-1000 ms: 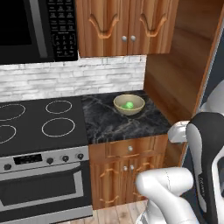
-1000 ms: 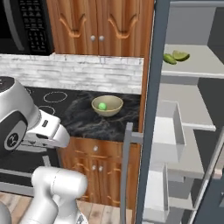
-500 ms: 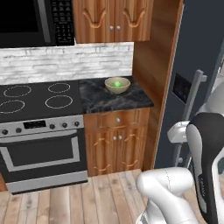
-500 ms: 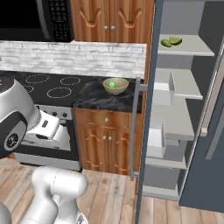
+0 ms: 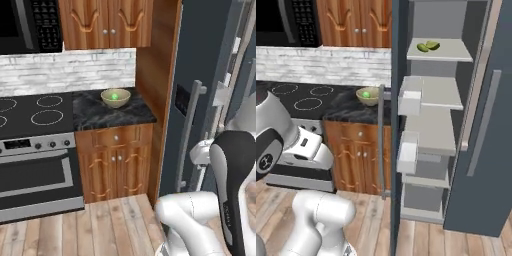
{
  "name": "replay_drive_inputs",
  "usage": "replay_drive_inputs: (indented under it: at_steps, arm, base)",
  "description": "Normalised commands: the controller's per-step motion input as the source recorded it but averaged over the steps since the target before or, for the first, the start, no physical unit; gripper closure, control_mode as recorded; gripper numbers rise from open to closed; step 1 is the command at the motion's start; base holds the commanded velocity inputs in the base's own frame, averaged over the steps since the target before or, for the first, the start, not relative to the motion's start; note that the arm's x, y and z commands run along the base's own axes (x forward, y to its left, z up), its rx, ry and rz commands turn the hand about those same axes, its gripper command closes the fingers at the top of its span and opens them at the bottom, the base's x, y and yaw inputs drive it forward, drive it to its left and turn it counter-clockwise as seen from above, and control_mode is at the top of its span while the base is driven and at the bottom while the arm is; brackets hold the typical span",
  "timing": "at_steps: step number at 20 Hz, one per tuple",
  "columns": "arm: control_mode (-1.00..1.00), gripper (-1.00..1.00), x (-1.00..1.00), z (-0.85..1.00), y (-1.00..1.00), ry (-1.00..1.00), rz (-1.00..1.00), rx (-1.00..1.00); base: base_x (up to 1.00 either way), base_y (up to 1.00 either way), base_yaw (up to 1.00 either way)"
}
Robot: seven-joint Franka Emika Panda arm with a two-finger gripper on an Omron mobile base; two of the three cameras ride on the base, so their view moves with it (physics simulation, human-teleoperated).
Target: Take the mango, corn, and lemon wedge from the freezer and place them in the bowl on the counter.
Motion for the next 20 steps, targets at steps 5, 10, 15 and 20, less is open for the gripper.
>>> replay_drive_inputs:
  at_steps: [5,10,15,20]
  arm:
    - [1.0,-1.0,0.0,0.0,0.0,0.0,0.0,0.0]
    - [1.0,-1.0,0.0,0.0,0.0,0.0,0.0,0.0]
    - [1.0,-1.0,0.0,0.0,0.0,0.0,0.0,0.0]
    - [1.0,-1.0,0.0,0.0,0.0,0.0,0.0,0.0]
  base:
    - [0.3,-1.0,0.0]
    - [0.59,-0.93,0.0]
    - [1.0,-0.65,0.01]
    - [0.75,-0.25,0.0]
